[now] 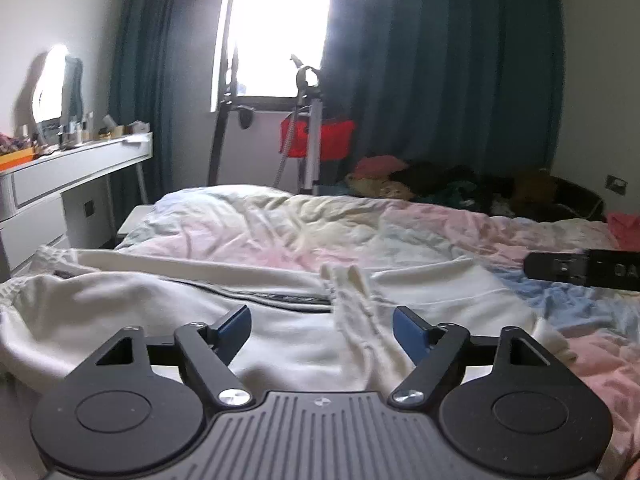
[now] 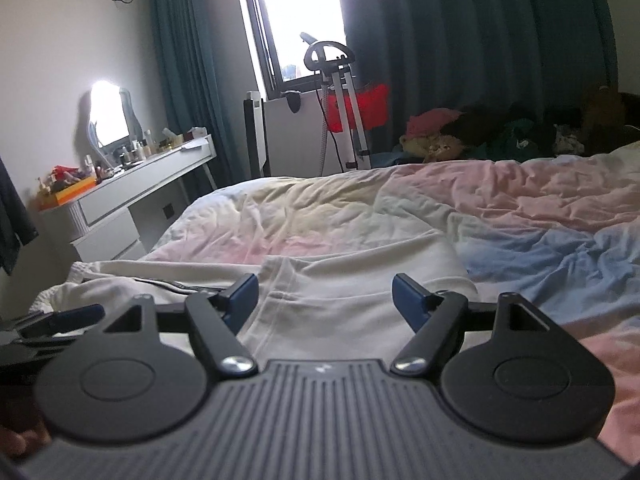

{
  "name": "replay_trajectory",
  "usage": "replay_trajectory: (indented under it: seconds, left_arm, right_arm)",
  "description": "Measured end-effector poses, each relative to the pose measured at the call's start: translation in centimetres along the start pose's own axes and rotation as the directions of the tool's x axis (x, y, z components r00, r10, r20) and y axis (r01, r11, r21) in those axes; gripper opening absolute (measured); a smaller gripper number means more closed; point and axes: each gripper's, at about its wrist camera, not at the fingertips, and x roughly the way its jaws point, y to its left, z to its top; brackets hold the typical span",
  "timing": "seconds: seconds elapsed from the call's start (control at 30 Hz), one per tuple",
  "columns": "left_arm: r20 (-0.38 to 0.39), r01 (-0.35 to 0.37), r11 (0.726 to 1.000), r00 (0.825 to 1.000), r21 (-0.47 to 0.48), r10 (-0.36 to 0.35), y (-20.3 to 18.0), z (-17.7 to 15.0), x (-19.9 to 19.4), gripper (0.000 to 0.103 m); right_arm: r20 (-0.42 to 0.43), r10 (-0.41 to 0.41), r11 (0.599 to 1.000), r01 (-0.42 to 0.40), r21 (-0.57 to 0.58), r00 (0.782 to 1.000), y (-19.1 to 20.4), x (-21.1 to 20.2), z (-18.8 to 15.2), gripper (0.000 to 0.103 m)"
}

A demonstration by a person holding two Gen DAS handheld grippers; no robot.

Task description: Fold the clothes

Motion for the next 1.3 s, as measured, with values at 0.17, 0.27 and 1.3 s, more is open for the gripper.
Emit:
replay_trajectory:
  seconds: [0.17, 0.27, 1.3]
  left_arm:
    - [-0.043, -0.104, 0.991, 0.994, -0.082, 0.101, 4.0, 0.8, 0.2, 0.083]
    - [-0.148, -0.198, 0.953, 0.975, -0.23, 0.167, 8.5, 0.9, 0.4, 0.087]
    - [-0.353, -0.5, 0.491, 0.862, -0.713, 0.364, 30.3, -0.7, 5.7, 0.038]
  right_arm:
    - [-0.033, 0.01, 1.0, -0.01, -0.008, 0.999, 0.2, 0.5, -0.2, 0.075]
    - [-0.045, 0.017, 1.0, -0.017, 0.003, 0.999, 0.1, 0.5, -0.3, 0.075]
    - [-0.19, 0.027, 0.998, -0.015, 0.066, 0.981, -1.2, 5.2, -2.8, 0.075]
